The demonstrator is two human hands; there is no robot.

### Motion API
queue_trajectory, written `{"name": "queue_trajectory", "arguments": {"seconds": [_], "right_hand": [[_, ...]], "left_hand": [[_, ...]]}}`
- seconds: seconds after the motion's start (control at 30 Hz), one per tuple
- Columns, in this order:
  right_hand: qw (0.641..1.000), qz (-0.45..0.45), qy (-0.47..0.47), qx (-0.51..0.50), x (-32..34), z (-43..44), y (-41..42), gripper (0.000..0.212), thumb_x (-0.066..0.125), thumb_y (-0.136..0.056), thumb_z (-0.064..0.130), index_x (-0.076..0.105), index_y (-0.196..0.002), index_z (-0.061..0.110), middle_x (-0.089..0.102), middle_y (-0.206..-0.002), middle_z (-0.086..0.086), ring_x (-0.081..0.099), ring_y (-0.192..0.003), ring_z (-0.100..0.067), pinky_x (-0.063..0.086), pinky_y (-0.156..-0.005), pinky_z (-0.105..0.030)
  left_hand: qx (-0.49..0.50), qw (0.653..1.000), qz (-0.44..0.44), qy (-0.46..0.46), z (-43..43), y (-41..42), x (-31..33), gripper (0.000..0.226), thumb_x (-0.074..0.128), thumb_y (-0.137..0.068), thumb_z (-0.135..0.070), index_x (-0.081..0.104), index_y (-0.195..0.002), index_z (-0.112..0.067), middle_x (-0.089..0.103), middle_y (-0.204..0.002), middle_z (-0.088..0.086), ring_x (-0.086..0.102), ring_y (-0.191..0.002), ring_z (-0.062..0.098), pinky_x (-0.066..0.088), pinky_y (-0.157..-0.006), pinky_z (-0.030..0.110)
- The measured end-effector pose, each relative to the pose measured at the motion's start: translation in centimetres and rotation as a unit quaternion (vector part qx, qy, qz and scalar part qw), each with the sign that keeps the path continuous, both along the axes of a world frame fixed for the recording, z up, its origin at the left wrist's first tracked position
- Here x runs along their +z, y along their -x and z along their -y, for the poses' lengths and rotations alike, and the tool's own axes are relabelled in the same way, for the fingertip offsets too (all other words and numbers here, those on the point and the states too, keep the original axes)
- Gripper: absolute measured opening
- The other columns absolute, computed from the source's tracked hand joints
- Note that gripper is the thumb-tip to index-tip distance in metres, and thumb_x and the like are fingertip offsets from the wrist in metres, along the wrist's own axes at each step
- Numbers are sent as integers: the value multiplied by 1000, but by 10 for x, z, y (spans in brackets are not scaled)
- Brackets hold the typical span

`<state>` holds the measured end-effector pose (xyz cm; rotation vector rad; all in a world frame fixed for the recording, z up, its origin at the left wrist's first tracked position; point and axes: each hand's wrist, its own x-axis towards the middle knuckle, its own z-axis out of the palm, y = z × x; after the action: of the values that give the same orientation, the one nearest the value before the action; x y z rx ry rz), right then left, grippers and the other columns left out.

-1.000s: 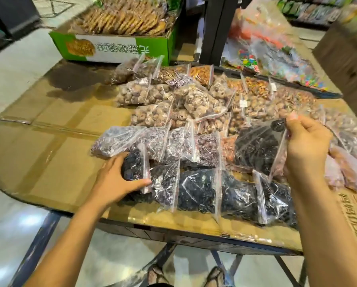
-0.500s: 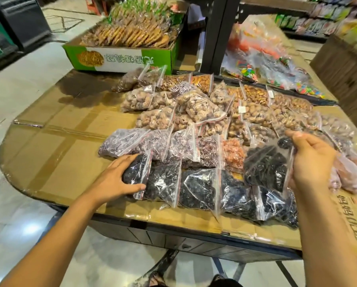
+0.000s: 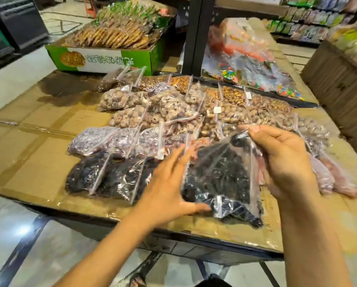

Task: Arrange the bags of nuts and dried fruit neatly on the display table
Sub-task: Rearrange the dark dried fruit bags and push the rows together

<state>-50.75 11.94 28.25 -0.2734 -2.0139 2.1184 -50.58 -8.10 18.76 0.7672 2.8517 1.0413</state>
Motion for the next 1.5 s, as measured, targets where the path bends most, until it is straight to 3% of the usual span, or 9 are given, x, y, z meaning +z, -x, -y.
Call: {"name": "queue_trajectory", "arguments": {"seconds": [0.17,0.4,0.67,0.77,0.93,1.1,1.17,1.3,1.5], "right_hand": [[992,-14,107,72,1,-55,-13,24,68,-65,27,73,-79,8,53,-83,-22,50,-74,-28,47,-60,-24],[997,-18,8,79,-51,-147,-28,60,81,-46,61,68,-98,34,69,-95,11,62,-84,5,48,-72,-12],[973,23,-3,229,-102,-206,-47,100,89,-51,28,36,-134,31,58,-127,17,54,-119,-5,45,-90,-19],[977,46,-16,208,-111,-213,-47,82,86,-52,27,47,-124,31,65,-117,12,60,-111,-6,48,-85,-17],[980,38,-77,178,-125,-212,-47,79,91,-55,16,49,-118,40,63,-111,25,59,-106,6,48,-85,-15],[952,41,-224,204,-124,-230,-36,83,88,-53,27,43,-121,44,53,-117,23,53,-108,5,44,-90,-18],[901,58,-322,285,-128,-238,-28,92,85,-55,31,36,-132,41,44,-122,23,45,-116,-2,38,-103,-28],[746,100,-533,387,-158,-229,-20,111,82,-60,38,13,-146,37,32,-139,8,27,-126,-16,25,-113,-41],[762,120,-542,334,-176,-217,-29,128,69,-45,78,0,-147,43,16,-151,4,10,-139,-21,13,-116,-48]], "left_hand": [[37,966,28,-254,-97,0,-3,86,82,-67,-39,34,-138,-39,44,-140,-8,42,-131,11,40,-107,43],[72,907,175,-377,-199,-26,-11,69,85,-53,-11,53,-111,-32,68,-104,-15,61,-88,-17,46,-74,6],[38,758,450,-471,-249,-40,-5,39,73,-62,-7,69,-100,-11,75,-90,9,71,-72,14,56,-56,26],[-28,710,528,-465,-245,-42,6,67,73,-71,-51,62,-124,-12,65,-124,12,68,-95,19,56,-70,32],[104,766,525,-358,-244,-33,-1,114,49,-44,-84,50,-136,-15,62,-127,8,66,-104,22,54,-85,37],[159,944,246,-152,-202,-48,-11,80,36,-74,-83,34,-141,-39,45,-130,-31,43,-117,-12,35,-107,30],[187,954,191,-138,-189,-47,-19,67,36,-80,-77,39,-137,-40,44,-121,-36,41,-108,-24,36,-104,27],[217,962,157,-46,-171,-42,-38,74,36,-82,-75,38,-142,-30,44,-144,-10,40,-132,9,34,-110,37],[182,961,159,133,-165,-38,-64,81,37,-83,-72,16,-150,-31,8,-161,2,0,-148,20,12,-118,47]]}}
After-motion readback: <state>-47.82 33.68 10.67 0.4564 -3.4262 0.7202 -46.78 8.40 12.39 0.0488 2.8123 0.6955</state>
